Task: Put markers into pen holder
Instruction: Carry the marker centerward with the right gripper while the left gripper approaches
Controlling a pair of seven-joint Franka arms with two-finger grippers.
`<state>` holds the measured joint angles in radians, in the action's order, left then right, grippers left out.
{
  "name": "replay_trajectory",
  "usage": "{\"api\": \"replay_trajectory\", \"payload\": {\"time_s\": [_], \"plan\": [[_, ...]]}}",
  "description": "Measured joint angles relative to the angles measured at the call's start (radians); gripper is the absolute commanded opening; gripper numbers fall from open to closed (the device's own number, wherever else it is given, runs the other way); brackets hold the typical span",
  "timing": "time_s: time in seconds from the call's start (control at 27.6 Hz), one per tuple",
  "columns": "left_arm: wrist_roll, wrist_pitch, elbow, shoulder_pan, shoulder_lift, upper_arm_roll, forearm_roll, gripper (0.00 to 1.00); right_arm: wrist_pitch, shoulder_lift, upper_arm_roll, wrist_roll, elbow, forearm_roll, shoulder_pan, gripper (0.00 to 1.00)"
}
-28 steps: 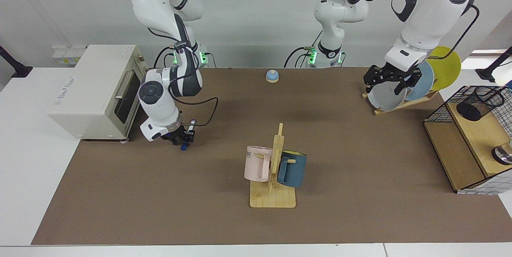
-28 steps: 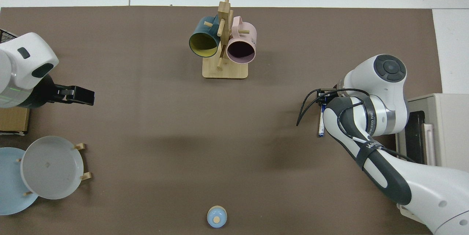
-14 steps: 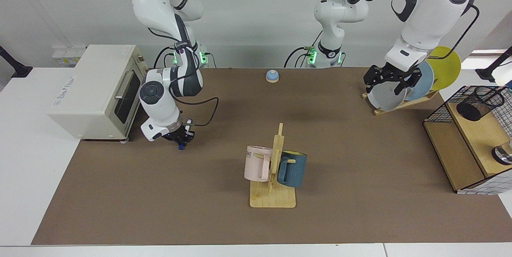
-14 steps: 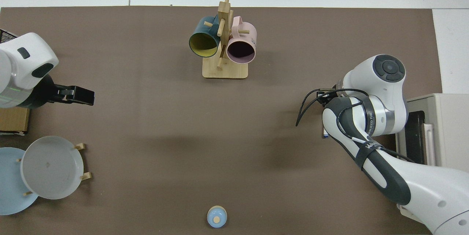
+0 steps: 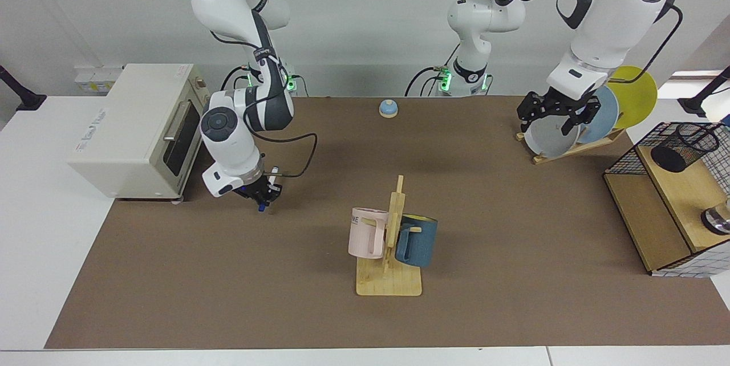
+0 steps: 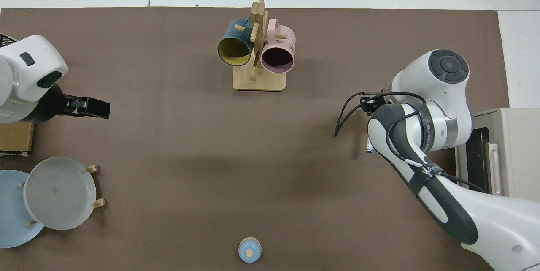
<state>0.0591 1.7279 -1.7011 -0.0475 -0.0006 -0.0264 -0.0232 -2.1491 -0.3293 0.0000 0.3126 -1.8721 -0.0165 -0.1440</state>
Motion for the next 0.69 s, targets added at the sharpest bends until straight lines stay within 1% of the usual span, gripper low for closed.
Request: {"api": "replay_trajectory", "payload": {"time_s": [0.22,0.36,0.54,0.69], "plan": [[0.000,0.007,0.034,0.000,-0.015,-0.002,0.000,1.00,0.123,0.058,0.002,0.081,0.066,0.000,-0.038,0.00],[0.001,0.010,0.055,0.001,-0.018,0.000,0.000,1.00,0.177,0.106,0.003,0.116,0.083,-0.007,-0.054,0.00],[0.055,0.010,0.062,-0.001,-0.017,-0.006,0.000,1.00,0.223,0.158,0.005,0.173,0.086,-0.067,-0.072,0.00],[0.167,0.009,0.062,-0.001,-0.017,-0.021,0.000,1.00,0.230,0.184,0.009,0.250,0.086,-0.098,-0.080,0.00]]}}
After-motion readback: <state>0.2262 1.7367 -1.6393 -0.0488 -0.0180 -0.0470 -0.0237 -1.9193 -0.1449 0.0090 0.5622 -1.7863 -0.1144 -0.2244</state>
